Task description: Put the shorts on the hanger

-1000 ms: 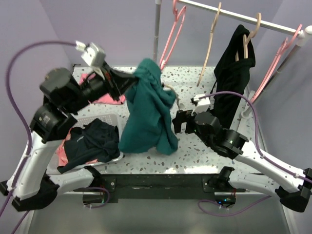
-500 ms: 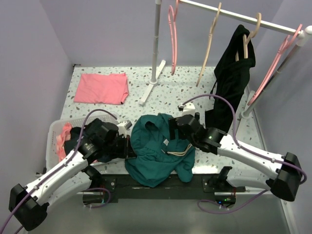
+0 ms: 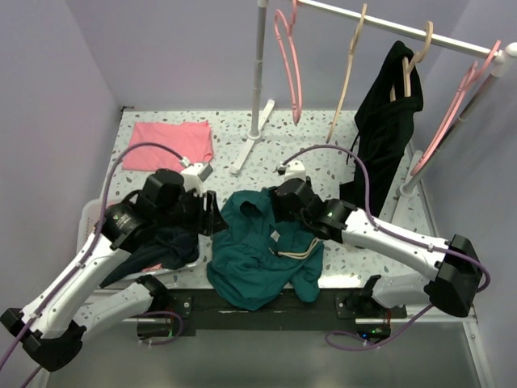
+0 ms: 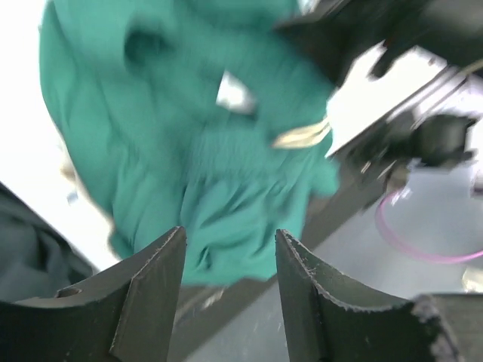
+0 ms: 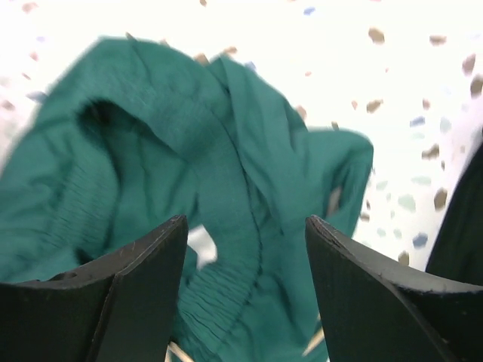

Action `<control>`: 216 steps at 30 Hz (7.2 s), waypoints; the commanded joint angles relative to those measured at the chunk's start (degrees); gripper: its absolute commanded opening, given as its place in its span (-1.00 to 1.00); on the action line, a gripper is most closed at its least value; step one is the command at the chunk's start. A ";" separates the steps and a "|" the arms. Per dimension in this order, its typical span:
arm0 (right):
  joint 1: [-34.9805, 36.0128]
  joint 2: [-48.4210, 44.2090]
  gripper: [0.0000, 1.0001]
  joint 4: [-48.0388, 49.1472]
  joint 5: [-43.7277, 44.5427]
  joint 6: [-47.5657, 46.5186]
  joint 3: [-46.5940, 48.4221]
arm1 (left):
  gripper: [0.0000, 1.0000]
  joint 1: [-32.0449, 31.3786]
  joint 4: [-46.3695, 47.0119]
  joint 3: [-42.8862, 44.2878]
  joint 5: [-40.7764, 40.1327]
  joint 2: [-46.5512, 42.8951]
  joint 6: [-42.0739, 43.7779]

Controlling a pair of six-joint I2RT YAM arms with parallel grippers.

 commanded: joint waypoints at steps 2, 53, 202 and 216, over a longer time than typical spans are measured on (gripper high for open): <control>0.06 3.36 0.34 5.15 -2.12 -3.86 5.07 | 0.10 -0.16 0.14 7.05 -3.47 4.79 1.02; -5.92 28.77 -0.59 13.86 -13.11 -2.98 14.65 | -0.14 -28.11 18.96 0.90 -38.11 34.95 -14.81; -8.73 -7.53 0.40 -20.42 -9.85 0.71 14.84 | 0.49 -5.79 18.44 60.77 -29.85 39.67 22.36; -8.73 -9.90 0.39 -18.84 -14.42 1.59 10.97 | 0.34 -5.70 27.40 74.73 -38.72 61.75 26.15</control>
